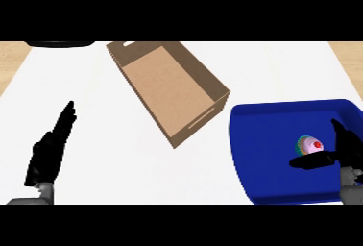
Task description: Pick the cupcake from the tray and place it in the cardboard box
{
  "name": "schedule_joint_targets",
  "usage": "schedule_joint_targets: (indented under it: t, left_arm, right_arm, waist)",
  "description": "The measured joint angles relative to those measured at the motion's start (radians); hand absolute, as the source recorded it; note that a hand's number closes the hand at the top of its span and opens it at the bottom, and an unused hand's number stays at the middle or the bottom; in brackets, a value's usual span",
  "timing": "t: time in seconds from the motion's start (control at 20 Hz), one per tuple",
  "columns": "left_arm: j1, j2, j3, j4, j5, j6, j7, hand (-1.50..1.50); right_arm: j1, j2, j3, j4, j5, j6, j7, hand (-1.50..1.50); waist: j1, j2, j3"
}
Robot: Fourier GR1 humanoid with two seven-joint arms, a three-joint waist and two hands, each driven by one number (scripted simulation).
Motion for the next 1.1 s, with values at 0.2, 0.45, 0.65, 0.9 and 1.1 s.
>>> schedule_joint_targets:
  t: [0.2, 0.45, 0.65, 0.9, 1.1]
  left_arm:
    - [0.006, -0.021, 0.01, 0.001, -0.02, -0.015, -0.001, 0.0]
    - [0.037, -0.049, 0.011, -0.033, -0.051, -0.019, 0.0, 0.0]
    - [0.029, -0.068, 0.016, -0.022, -0.068, -0.033, 0.004, 0.0]
    - [0.014, -0.064, 0.044, -0.026, -0.069, -0.05, 0.014, 0.0]
    - [0.015, -0.057, 0.061, -0.03, -0.059, -0.071, 0.012, 0.0]
  right_arm:
    - [-0.006, 0.029, -0.027, 0.04, 0.028, 0.016, -0.023, -1.5]
    - [-0.017, 0.059, -0.046, 0.09, 0.052, 0.041, -0.044, -1.5]
    - [-0.026, 0.097, -0.061, 0.111, 0.062, 0.051, -0.054, 1.5]
    - [-0.029, 0.083, -0.058, 0.134, 0.15, 0.028, -0.091, 1.5]
    - [-0.033, 0.081, -0.039, 0.15, 0.253, -0.023, -0.099, 1.5]
  waist:
    - [0.001, 0.0, 0.0]
    - [0.002, 0.0, 0.0]
    - [0.001, 0.0, 0.0]
    - [0.002, 0.0, 0.0]
    - [0.002, 0.0, 0.0]
